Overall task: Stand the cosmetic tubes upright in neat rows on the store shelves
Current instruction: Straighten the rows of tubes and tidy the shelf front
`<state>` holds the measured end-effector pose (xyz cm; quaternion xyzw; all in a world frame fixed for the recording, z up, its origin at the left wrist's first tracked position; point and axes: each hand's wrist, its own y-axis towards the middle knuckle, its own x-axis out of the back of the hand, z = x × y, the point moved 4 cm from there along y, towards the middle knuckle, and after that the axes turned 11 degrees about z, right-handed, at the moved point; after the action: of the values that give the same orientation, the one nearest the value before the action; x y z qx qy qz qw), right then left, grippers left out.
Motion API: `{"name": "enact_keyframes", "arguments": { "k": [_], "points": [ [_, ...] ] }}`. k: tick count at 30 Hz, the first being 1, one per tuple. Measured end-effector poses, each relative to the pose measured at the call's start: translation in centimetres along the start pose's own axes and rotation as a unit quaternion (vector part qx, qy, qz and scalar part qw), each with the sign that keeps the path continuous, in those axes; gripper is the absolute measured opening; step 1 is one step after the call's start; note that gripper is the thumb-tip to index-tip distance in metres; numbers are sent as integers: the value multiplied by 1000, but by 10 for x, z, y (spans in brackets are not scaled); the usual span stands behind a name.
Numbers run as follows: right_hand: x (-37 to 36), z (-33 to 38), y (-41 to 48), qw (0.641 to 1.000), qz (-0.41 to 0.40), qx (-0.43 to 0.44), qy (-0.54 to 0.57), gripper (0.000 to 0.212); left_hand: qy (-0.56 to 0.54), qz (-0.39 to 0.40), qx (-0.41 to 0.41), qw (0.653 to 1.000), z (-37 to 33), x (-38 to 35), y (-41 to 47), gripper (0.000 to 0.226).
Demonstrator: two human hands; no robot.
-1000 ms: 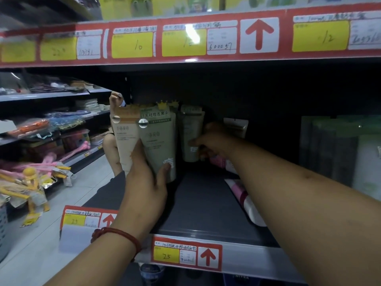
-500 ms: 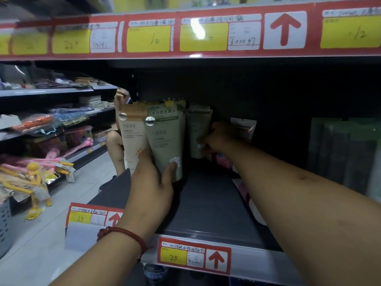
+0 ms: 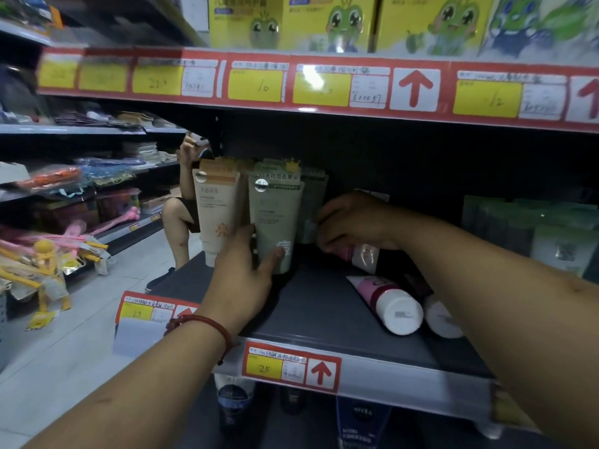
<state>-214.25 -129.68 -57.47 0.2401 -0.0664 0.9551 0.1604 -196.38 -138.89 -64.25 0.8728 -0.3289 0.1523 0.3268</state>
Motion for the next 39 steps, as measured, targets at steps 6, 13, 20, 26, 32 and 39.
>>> {"name": "enact_keyframes", "arguments": {
  "k": [6,13,20,26,32,39],
  "points": [
    [-24,3,-27,999,26,20,4,25,56,33,-6,998,-16,-14,6,39],
    [-11,-17,-6,995,-98,12,-10,29,102,85,56,990,-17,-41,28,35],
    [-2,-26,18,988,-151,9,-7,35,65,98,101,988,-2,-52,33,24],
    [-6,-27,30,985,-167,16,-33,31,24,78,106,991,-1,-48,29,35],
    [-8,-29,34,982,-184,25,-45,27,-1,40,121,992,0,-46,29,33],
    [-11,-32,35,980,-191,33,-44,27,-21,-98,172,980,9,-34,31,32]
  ]
}}
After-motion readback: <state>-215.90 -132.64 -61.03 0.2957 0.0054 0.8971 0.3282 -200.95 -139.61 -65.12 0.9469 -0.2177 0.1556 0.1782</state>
